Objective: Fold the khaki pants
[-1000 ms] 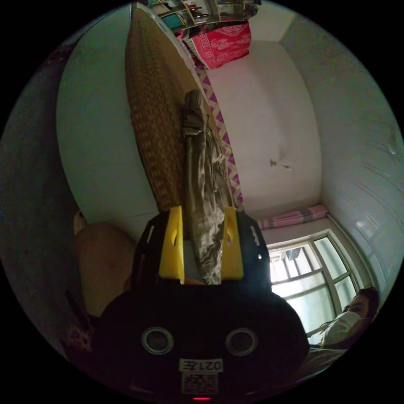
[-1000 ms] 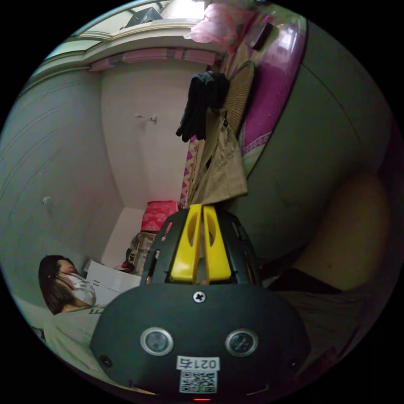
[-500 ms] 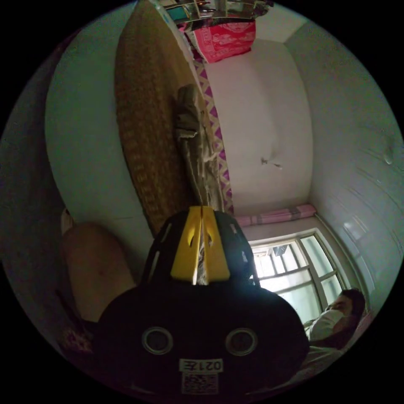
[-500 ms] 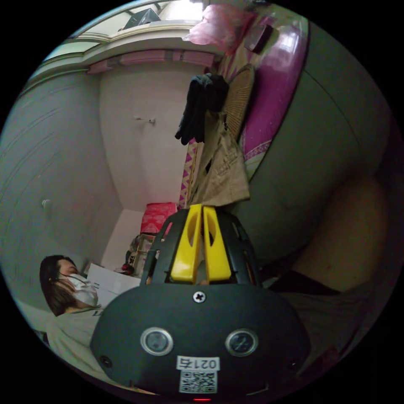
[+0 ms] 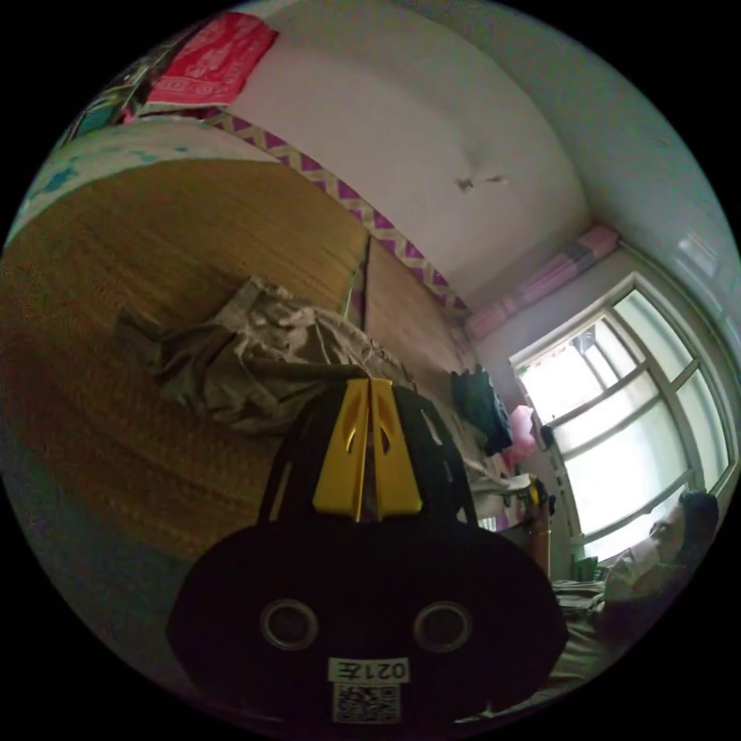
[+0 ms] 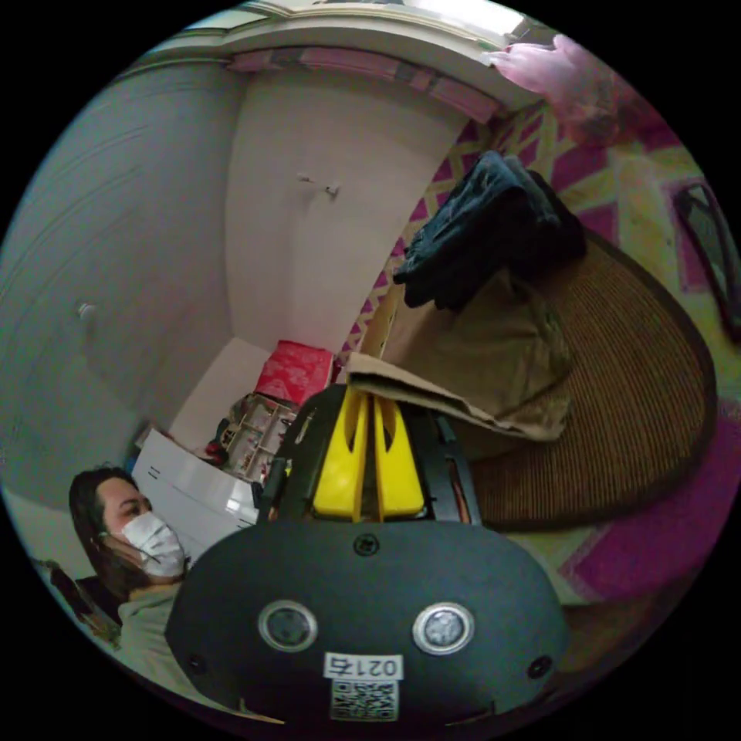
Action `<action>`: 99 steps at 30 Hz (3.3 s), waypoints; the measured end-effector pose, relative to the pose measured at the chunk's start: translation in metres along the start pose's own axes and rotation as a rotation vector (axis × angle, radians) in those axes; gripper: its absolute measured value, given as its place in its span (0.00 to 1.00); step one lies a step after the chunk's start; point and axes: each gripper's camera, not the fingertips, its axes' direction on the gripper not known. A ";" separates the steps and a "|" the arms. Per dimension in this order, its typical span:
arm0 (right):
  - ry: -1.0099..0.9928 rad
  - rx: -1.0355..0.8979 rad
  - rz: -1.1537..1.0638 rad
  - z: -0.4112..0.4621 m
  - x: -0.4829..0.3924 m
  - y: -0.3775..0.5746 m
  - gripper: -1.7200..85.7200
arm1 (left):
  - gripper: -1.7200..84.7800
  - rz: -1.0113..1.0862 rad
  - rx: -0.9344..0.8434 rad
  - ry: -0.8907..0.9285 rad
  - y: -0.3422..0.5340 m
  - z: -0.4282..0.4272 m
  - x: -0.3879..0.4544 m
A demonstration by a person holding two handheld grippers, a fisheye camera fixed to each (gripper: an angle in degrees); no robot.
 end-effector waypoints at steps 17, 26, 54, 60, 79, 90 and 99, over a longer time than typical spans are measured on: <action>0.213 -0.165 0.052 0.286 0.107 -0.131 0.09 | 0.01 0.115 -0.136 -0.095 -0.166 0.347 0.017; 0.908 -0.461 -0.523 0.442 0.077 -0.042 0.01 | 0.01 0.434 -0.451 -0.335 -0.120 0.477 0.097; 0.664 -0.888 -1.247 0.839 0.018 -0.001 0.04 | 0.03 1.024 -0.517 -0.344 -0.160 0.742 0.316; 0.642 -0.894 -1.313 0.850 0.025 0.010 0.01 | 0.01 1.042 -0.503 -0.294 -0.158 0.742 0.340; 0.500 -0.884 -1.264 0.859 0.036 -0.011 0.01 | 0.01 1.060 -0.456 -0.250 -0.147 0.715 0.362; 0.599 -0.866 -1.148 0.852 0.064 -0.030 0.02 | 0.01 0.930 -0.504 -0.358 -0.155 0.730 0.333; 0.589 -0.696 -1.245 0.761 0.028 -0.001 0.04 | 0.01 0.933 -0.365 -0.327 -0.111 0.641 0.331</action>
